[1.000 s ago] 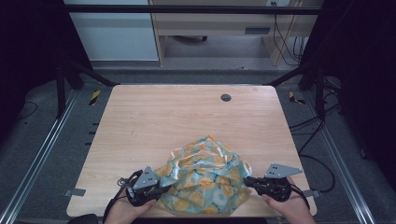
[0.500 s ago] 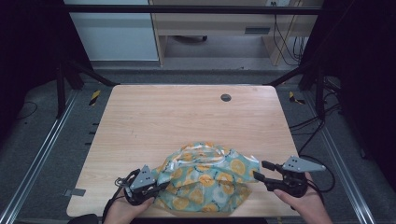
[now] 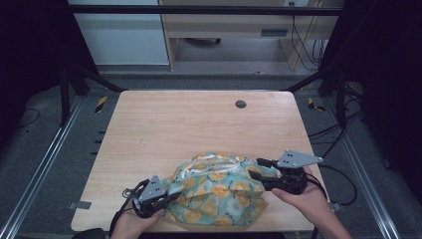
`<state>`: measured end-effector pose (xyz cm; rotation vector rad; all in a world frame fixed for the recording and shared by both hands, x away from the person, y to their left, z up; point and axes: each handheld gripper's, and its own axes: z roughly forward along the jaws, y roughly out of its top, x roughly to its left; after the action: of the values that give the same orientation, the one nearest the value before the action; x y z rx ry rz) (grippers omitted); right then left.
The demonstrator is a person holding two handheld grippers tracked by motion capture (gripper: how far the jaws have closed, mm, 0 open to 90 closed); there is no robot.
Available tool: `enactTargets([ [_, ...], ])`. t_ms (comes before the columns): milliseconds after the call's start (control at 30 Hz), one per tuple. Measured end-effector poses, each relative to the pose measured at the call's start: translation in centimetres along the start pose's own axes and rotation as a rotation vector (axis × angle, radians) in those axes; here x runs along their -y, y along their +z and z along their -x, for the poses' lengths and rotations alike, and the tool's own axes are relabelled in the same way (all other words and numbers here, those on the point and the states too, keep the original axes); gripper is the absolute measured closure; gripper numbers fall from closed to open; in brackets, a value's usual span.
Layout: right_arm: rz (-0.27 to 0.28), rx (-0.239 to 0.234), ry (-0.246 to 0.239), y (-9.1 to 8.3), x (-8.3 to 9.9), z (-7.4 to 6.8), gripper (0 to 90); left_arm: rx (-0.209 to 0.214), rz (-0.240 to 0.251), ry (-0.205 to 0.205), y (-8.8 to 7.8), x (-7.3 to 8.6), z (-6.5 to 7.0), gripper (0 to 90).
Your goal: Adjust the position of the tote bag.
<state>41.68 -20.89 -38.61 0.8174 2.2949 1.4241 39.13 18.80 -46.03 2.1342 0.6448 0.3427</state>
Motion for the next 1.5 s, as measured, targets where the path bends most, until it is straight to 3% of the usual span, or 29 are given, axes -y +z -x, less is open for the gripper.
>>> enactTargets([
  [267,-0.018,-0.100,-0.086,4.2,-3.1,-2.1,57.9,-0.001,0.005,0.007,-0.1,-0.1,0.0,88.3],
  [600,-0.108,-0.139,-0.151,7.8,-3.8,-3.2,59.7,-0.006,0.012,0.010,-0.2,-0.1,-0.2,88.4],
  [733,-0.124,-0.146,-0.164,8.2,-4.0,-3.3,60.4,-0.005,0.018,0.009,-0.3,-0.2,-0.1,88.4],
  [833,-0.152,-0.149,-0.167,8.4,-3.8,-3.2,66.3,-0.007,0.020,0.005,-0.4,-0.1,-0.2,88.3],
  [1033,-0.177,-0.183,-0.177,8.4,-3.6,-3.5,90.0,-0.010,0.027,-0.008,-0.5,-0.1,-0.3,87.7],
  [1233,-0.178,-0.201,-0.172,8.1,-3.5,-3.8,90.0,-0.006,0.023,-0.010,-0.4,0.0,-0.3,87.0],
  [1300,-0.171,-0.211,-0.163,7.9,-3.5,-3.8,90.0,-0.015,0.022,-0.012,-0.5,0.0,-0.3,83.8],
  [1400,-0.155,-0.244,-0.145,7.3,-3.4,-4.1,90.0,-0.045,0.023,-0.024,-0.8,-0.1,-0.3,65.2],
  [1500,-0.137,-0.268,-0.128,6.7,-3.2,-4.7,90.0,-0.080,0.036,-0.030,-1.5,-0.6,-0.3,52.8],
])
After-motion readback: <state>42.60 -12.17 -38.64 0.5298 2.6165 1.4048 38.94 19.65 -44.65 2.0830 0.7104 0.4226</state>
